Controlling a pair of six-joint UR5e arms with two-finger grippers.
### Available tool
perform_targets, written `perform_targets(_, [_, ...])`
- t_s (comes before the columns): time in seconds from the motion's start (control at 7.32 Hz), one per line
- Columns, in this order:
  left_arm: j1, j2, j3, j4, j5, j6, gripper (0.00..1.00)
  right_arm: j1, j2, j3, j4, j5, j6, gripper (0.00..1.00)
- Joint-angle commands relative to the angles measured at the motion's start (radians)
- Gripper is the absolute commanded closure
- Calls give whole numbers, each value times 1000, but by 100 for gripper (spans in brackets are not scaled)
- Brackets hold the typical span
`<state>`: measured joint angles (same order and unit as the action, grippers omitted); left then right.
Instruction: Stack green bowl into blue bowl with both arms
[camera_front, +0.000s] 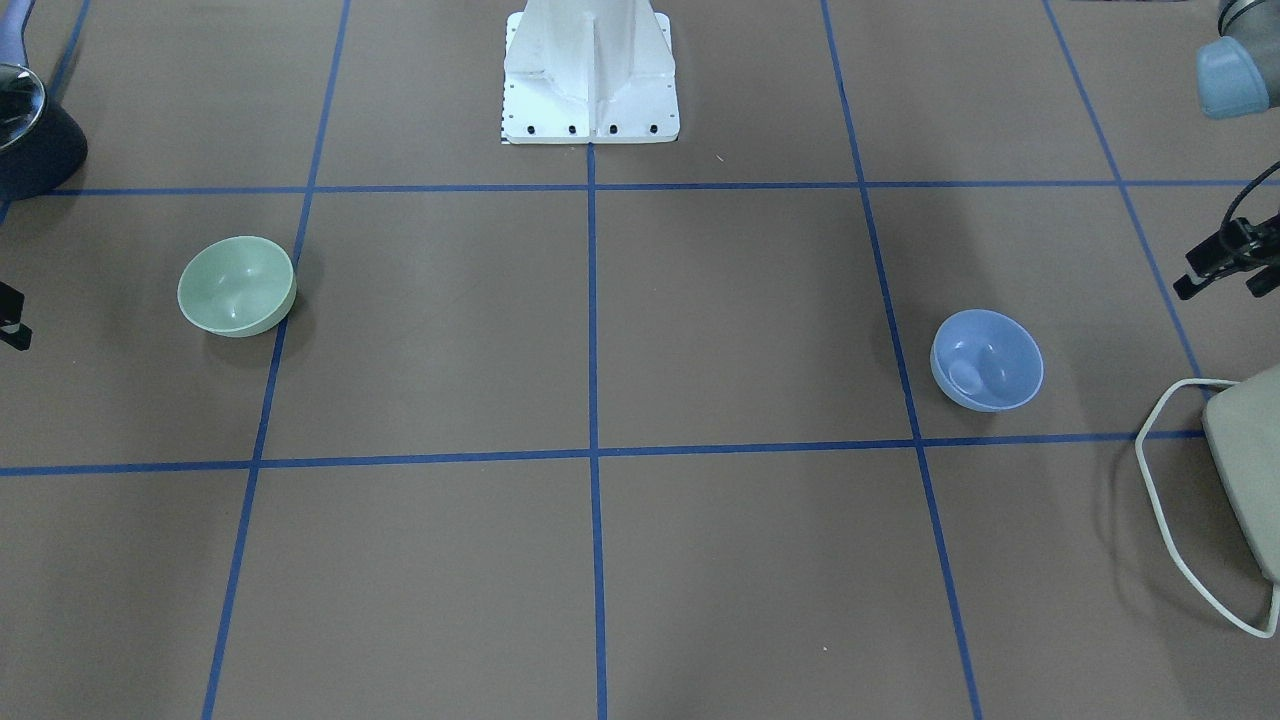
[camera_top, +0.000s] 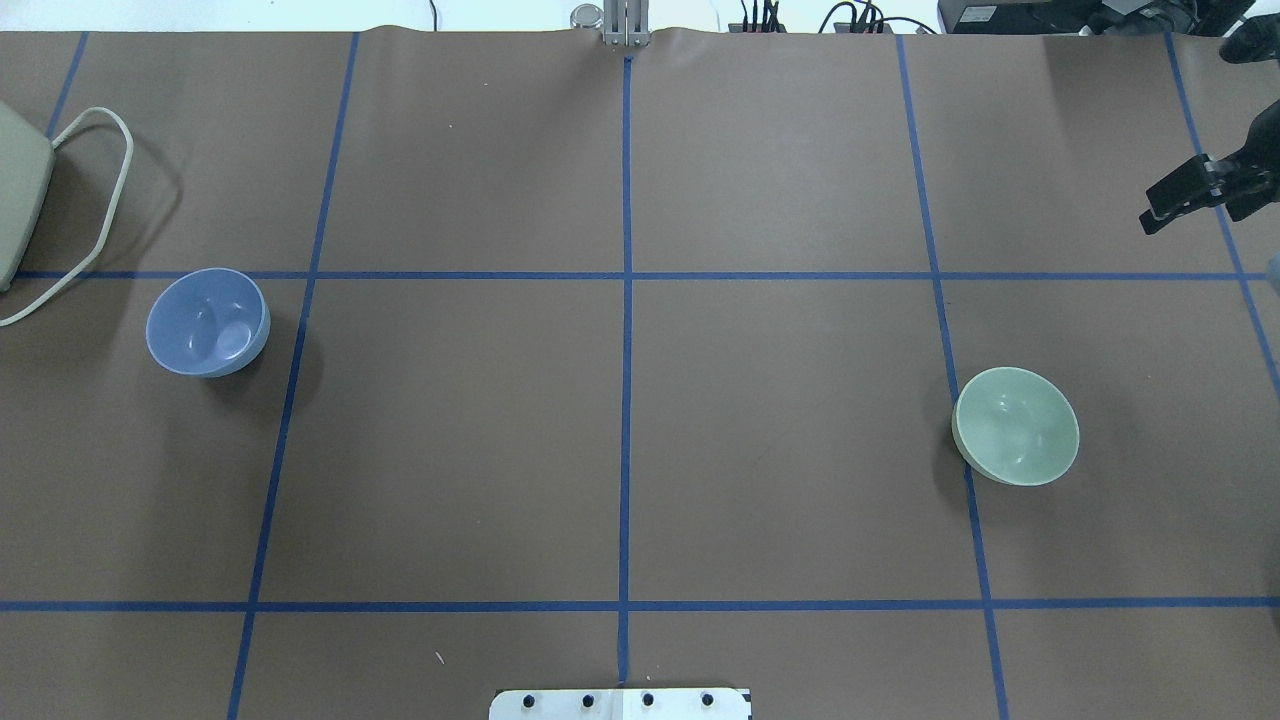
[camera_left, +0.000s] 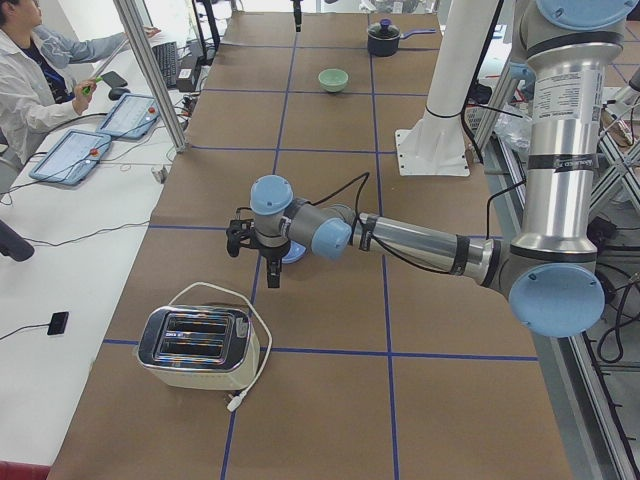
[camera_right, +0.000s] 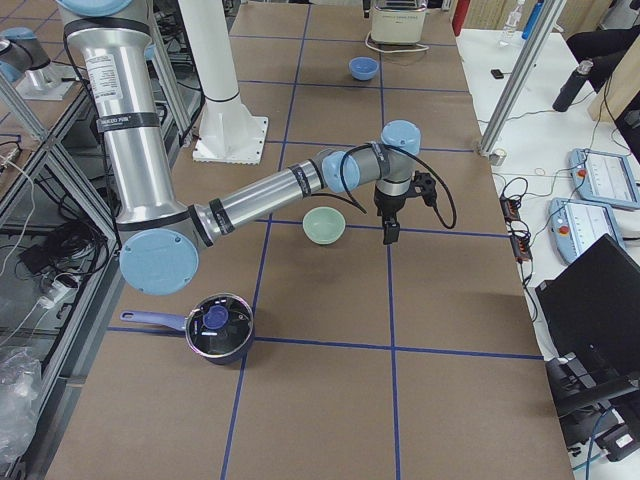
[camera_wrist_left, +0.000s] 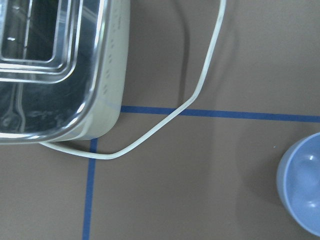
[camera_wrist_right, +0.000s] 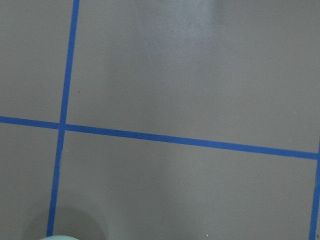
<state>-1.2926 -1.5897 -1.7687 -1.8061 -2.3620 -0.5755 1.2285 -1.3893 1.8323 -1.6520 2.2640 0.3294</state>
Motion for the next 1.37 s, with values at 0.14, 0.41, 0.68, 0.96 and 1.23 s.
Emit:
perform_targets(0.14, [128, -61, 27, -13, 9, -127, 0, -35, -103, -5, 197, 15, 7, 0])
perform_targets(0.41, [131, -92, 134, -127, 7, -130, 1, -40, -158, -30, 325, 79, 11, 0])
perform_targets(0.68, [140, -98, 178, -177, 9, -139, 1, -79, -180, -24, 354, 101, 74, 0])
perform_targets(0.96, [209, -148, 193, -179, 12, -234, 2, -118, -247, -25, 519, 104, 150, 0])
perform_targets(1.23, [233, -151, 241, -231, 42, -234, 3, -168, -255, -28, 597, 103, 240, 0])
